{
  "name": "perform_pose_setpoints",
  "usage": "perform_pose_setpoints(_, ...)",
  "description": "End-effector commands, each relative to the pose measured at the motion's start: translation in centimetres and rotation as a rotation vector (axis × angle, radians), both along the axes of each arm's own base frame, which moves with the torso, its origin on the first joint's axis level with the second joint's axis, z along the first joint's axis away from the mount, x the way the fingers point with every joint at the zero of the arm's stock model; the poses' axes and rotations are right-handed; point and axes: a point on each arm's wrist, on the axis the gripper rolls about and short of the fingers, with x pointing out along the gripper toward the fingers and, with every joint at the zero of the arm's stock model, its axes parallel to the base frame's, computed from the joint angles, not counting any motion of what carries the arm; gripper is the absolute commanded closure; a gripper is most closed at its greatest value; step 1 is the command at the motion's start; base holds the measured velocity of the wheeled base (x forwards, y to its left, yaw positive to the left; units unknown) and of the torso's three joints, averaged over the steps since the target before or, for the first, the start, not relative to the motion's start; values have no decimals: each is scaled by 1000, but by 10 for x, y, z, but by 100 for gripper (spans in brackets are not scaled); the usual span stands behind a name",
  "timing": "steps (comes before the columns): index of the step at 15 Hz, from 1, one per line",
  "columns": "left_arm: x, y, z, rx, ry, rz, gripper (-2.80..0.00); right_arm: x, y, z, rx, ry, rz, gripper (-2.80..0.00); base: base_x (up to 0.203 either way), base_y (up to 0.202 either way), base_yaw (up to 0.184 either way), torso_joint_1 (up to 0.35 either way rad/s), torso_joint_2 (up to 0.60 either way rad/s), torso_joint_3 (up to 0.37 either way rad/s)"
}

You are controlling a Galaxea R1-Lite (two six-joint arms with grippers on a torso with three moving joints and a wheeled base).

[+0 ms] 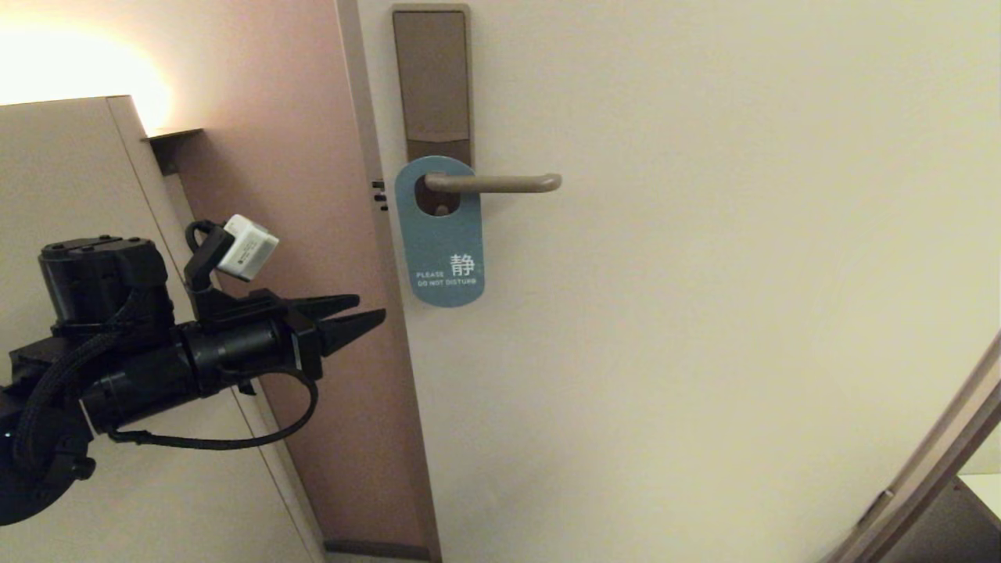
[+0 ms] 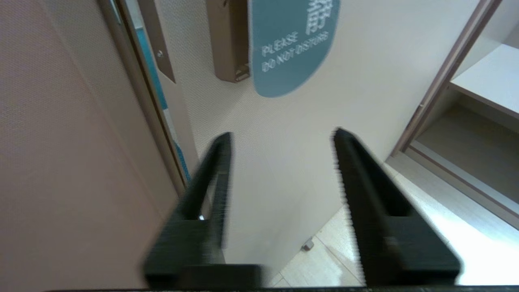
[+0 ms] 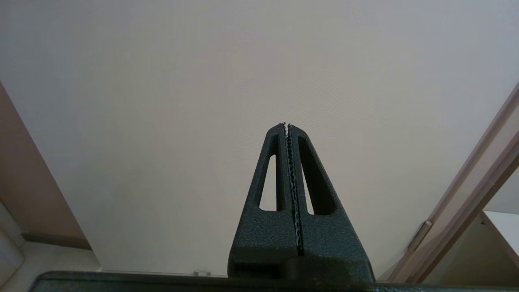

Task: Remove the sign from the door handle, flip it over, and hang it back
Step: Take down the sign

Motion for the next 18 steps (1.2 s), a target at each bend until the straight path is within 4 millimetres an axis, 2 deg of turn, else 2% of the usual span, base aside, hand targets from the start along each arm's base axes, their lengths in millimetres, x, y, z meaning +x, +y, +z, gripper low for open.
perform_pose_setpoints(1, -1, 0, 1, -3, -8, -6, -280, 0, 0, 0, 0, 1, 0, 0, 0, 0, 0, 0, 0, 0)
perform_pose_setpoints(7, -2, -1, 6, -50, -8, -192, -280, 0, 0, 0, 0, 1, 0, 0, 0, 0, 0, 0, 0, 0)
perform_pose_setpoints(12, 7, 2, 23, -142, 19, -279, -280, 0, 0, 0, 0, 1, 0, 0, 0, 0, 0, 0, 0, 0)
perform_pose_setpoints(18, 12, 6, 27, -156, 16, -349, -280, 0, 0, 0, 0, 1, 0, 0, 0, 0, 0, 0, 0, 0)
